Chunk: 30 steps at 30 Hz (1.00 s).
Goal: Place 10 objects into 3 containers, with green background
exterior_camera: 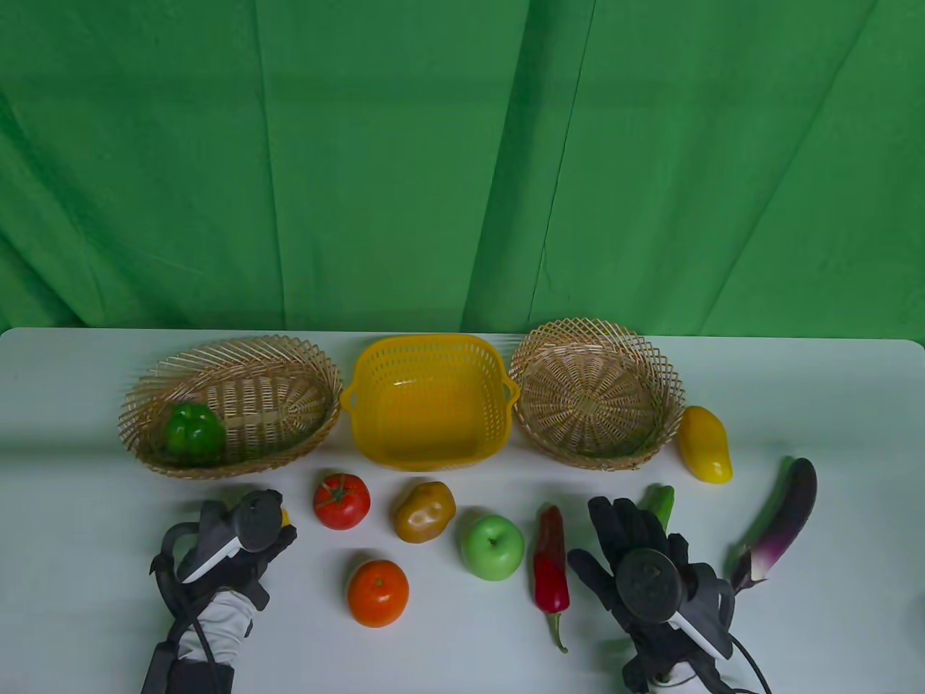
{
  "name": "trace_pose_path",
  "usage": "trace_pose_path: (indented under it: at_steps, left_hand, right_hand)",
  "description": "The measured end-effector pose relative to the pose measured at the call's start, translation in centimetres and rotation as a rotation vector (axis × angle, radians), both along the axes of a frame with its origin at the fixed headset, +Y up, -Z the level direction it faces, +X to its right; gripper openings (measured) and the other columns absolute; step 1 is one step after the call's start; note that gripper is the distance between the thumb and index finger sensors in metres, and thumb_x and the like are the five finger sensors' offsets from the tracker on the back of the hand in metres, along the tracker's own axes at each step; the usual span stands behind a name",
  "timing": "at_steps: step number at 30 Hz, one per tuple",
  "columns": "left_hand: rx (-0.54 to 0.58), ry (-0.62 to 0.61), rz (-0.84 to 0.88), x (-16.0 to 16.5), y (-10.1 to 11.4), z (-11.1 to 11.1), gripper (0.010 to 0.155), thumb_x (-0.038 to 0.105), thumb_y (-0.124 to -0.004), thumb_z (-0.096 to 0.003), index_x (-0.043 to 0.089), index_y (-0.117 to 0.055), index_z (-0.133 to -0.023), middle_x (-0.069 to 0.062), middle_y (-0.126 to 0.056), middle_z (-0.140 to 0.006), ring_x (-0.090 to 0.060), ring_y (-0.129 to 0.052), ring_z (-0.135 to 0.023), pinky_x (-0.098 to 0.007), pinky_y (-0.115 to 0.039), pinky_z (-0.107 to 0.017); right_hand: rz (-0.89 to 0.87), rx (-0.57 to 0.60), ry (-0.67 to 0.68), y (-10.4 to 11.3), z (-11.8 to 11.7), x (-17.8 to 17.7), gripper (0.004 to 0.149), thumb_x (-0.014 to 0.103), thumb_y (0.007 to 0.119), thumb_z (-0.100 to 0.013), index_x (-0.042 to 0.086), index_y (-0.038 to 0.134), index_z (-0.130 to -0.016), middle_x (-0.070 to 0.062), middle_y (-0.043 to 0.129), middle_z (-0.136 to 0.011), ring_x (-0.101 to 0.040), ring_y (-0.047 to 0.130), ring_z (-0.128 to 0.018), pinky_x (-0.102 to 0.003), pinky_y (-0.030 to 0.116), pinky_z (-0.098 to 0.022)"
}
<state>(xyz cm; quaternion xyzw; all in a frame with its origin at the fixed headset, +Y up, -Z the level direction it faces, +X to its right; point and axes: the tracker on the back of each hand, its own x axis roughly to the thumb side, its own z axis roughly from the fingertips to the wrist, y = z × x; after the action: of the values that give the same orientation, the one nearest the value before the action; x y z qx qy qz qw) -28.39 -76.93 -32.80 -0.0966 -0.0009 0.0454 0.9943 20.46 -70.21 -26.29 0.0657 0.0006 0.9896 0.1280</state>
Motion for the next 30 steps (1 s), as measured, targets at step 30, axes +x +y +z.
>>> trace_pose_path:
  at_steps: [30]
  left_hand:
    - [0.230,0.079,0.050,-0.6,9.3,-1.8,0.069,0.054,-0.075,-0.0510,0.019,-0.062,-0.110,-0.017,-0.082,-0.101,-0.029,-0.097,-0.076,-0.037,-0.090,-0.054]
  right_hand:
    - [-0.026,0.008,0.001,0.0,0.0,0.4,0.078,0.070,0.045,-0.056,0.028,0.031,-0.120,-0.020,0.041,-0.127,-0.051,0.044,-0.111,-0.077,0.035,-0.075]
